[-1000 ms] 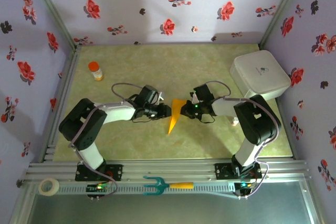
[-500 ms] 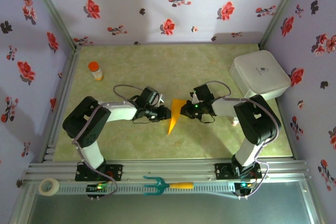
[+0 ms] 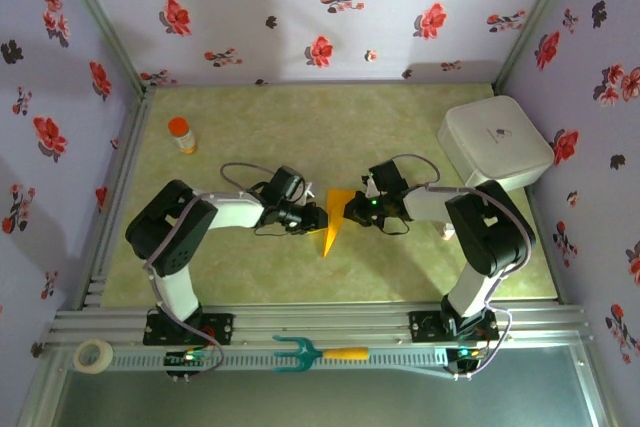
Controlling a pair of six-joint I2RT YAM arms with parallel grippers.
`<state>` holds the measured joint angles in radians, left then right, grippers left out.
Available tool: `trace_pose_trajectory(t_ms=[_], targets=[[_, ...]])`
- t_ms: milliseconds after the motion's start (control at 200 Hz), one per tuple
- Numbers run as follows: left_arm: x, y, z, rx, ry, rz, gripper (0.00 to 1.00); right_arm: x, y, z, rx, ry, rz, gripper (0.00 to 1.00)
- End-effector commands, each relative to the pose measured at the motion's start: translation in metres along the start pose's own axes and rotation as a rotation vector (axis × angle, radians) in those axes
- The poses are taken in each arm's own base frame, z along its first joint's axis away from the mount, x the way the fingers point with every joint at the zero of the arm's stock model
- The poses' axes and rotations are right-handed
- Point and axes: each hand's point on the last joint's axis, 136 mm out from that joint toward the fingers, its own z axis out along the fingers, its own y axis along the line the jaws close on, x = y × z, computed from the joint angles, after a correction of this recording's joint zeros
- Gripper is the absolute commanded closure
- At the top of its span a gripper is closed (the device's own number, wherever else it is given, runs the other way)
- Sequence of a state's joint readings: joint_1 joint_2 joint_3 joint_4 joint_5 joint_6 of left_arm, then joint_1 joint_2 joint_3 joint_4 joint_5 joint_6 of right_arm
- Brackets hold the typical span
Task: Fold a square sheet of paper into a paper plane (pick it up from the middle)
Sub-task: Move the paper plane to the center of the table.
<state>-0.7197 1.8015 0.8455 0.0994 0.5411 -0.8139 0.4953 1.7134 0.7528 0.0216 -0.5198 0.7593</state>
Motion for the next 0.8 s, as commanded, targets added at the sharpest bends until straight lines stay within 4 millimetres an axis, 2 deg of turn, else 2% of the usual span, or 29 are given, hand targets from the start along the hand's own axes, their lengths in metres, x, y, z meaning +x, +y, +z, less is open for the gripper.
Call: trace_pose_trajectory(t_ms=[0,450,795], targets=[[-0.002,-0.0131,0.0037,0.049,0.014,0.021,0.75,-0.0032,-0.0102,0.0035,0.024,-0.009,0.019,0.87],[0.0052,-0.0094,0.0094,0.047,0.048,0.0,0.75,-0.0045,-0.0092,0.0037,0.017,-0.016,0.022,0.87],[0.0027,-0.0176,0.0135,0.086,0.051,0.004,0.79,-0.0028,-0.0097,0.0041,0.013,-0.011,0.023,0.87]])
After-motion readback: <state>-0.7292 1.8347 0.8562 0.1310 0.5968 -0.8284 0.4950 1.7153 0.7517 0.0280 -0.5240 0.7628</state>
